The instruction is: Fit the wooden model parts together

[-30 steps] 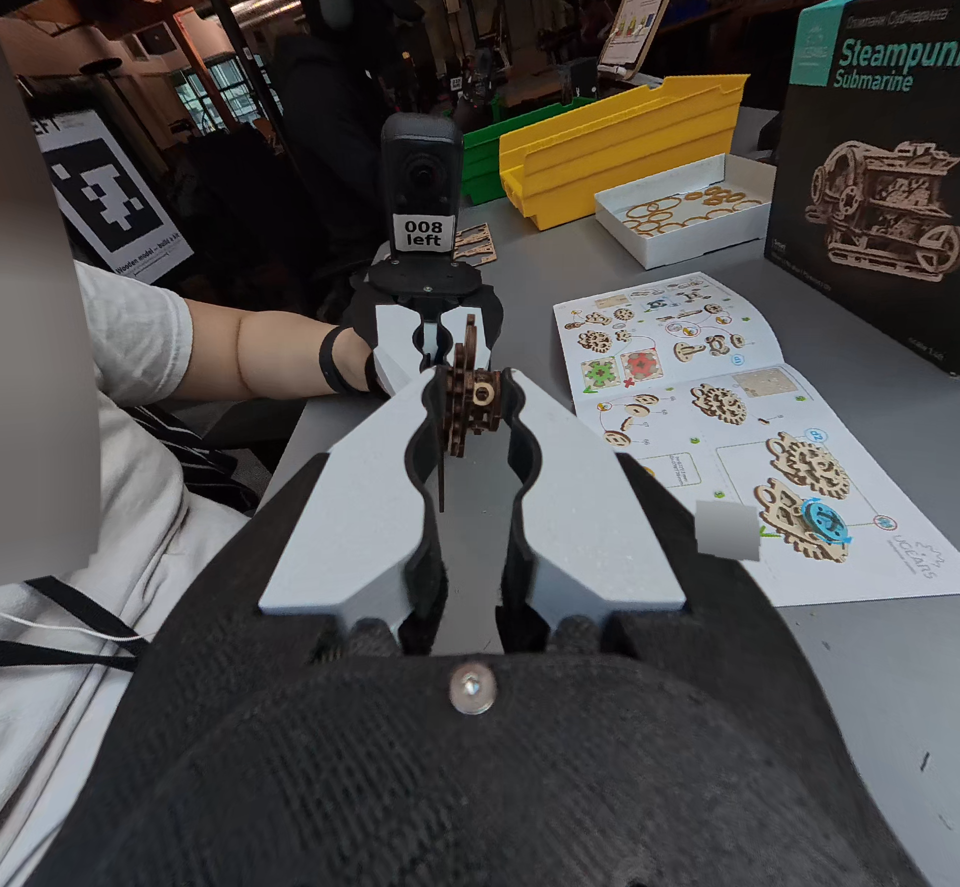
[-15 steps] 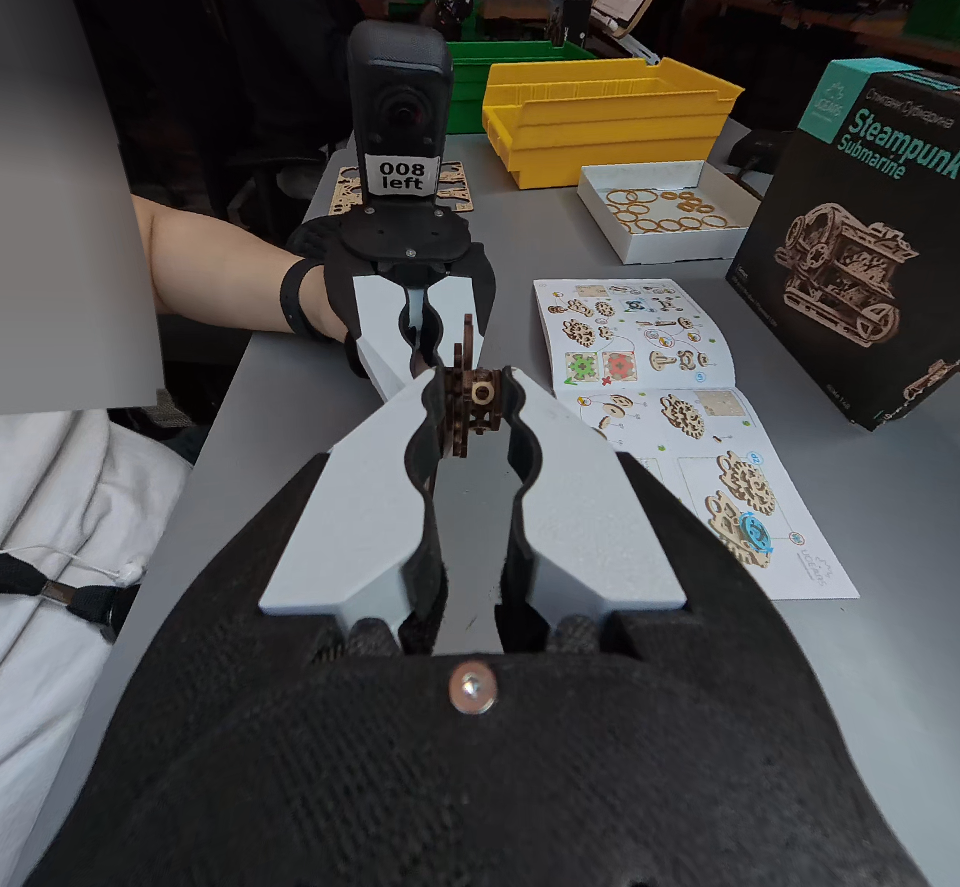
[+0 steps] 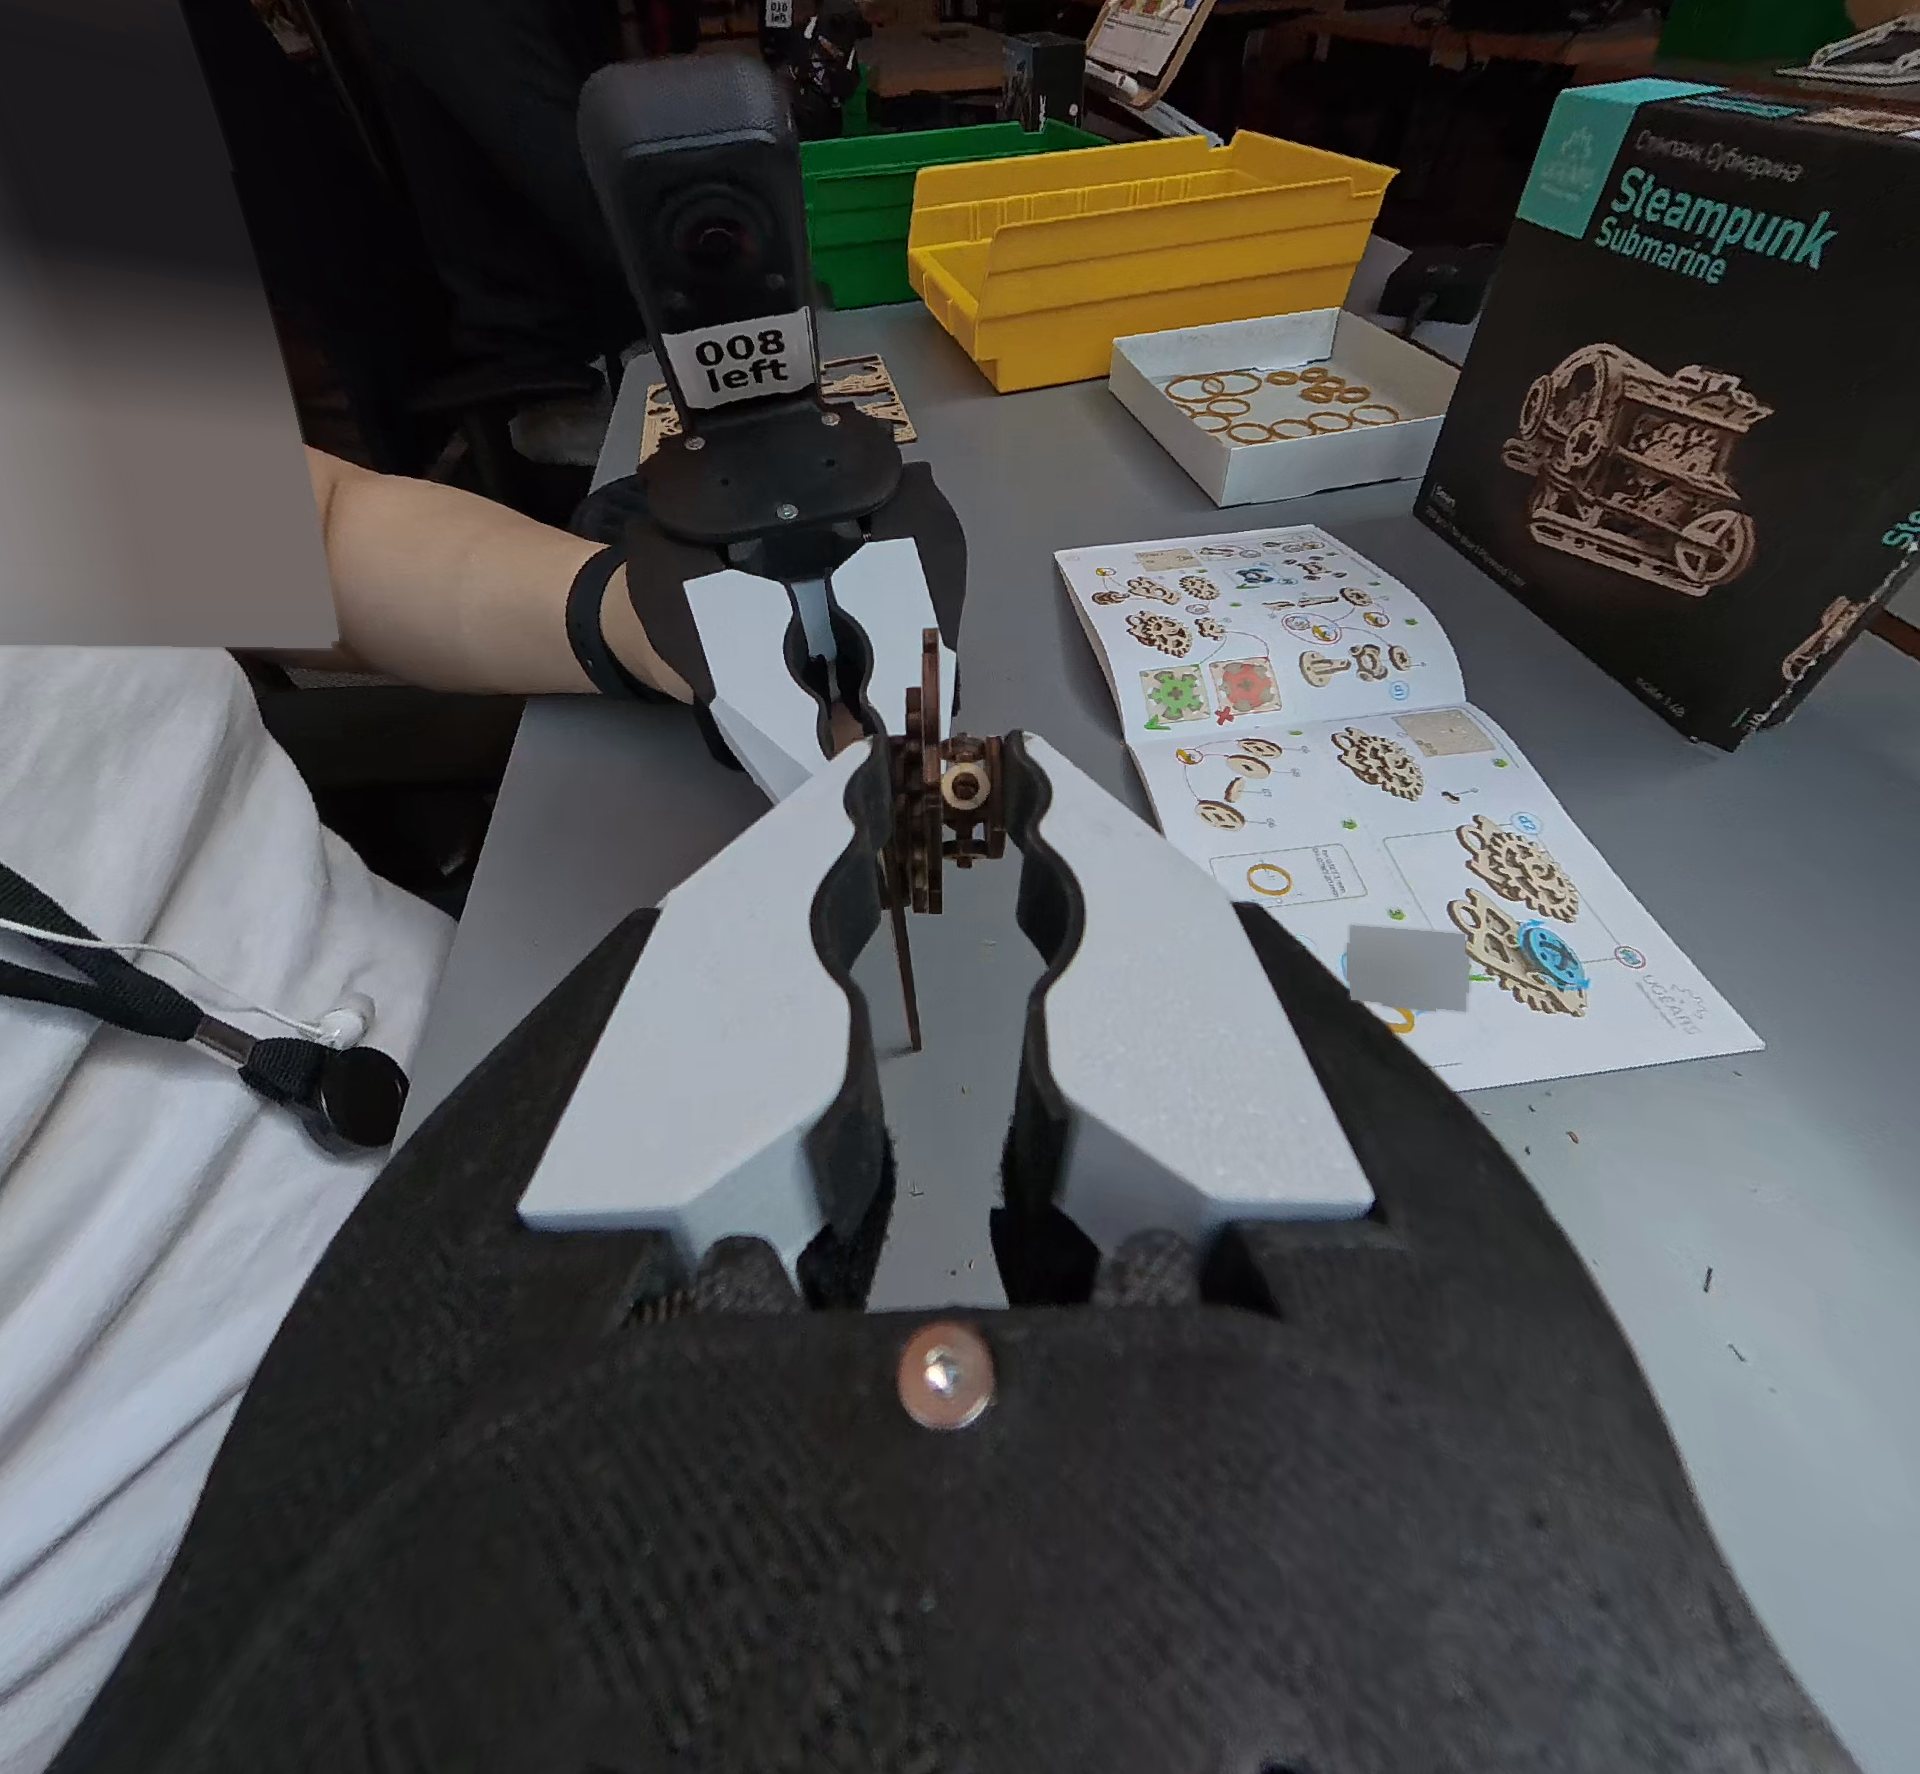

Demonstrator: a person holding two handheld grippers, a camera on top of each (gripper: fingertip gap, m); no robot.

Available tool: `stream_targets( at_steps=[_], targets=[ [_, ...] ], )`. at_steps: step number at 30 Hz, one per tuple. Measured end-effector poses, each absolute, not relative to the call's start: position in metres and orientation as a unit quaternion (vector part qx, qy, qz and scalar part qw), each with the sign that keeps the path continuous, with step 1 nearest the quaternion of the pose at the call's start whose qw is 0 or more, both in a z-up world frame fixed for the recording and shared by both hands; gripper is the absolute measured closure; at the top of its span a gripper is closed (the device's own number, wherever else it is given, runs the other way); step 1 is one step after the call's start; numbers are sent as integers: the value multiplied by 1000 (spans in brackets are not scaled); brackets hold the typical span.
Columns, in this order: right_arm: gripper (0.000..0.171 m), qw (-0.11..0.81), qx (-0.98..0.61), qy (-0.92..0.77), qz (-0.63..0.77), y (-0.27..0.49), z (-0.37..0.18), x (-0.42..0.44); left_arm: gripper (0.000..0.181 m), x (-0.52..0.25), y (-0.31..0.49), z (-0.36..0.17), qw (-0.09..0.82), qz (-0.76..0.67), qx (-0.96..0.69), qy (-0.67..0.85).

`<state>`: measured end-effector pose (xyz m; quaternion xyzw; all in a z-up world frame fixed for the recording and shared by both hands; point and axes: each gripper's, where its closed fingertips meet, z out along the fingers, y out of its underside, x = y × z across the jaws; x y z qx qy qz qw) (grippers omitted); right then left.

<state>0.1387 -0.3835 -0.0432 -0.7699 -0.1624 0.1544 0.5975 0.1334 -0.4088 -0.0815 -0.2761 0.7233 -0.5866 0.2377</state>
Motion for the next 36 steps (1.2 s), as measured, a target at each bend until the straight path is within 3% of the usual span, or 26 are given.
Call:
stream_targets(
  at_steps=[13, 20, 24, 28, 31, 36],
  targets=[
    [151, 626, -748, -181, 125, -390, -42, 134, 179, 129, -412, -83, 203, -608, -272, 718],
    [151, 629, -745, -184, 121, -388, -42, 135, 159, 132, -405, -96, 201, -572, -281, 744],
    [151, 631, -744, -185, 120, -388, -42, 135, 172, 131, -406, -97, 175, -578, -284, 745],
    [151, 630, -745, -187, 115, -389, -42, 135, 162, 132, -410, -104, 152, -565, -288, 758],
    [151, 629, -746, -187, 112, -389, -42, 136, 180, 134, -414, -104, 158, -563, -278, 762],
    [151, 623, -755, -181, 99, -389, -42, 144, 181, 138, -417, -103, 170, -561, -271, 764]
  ],
)
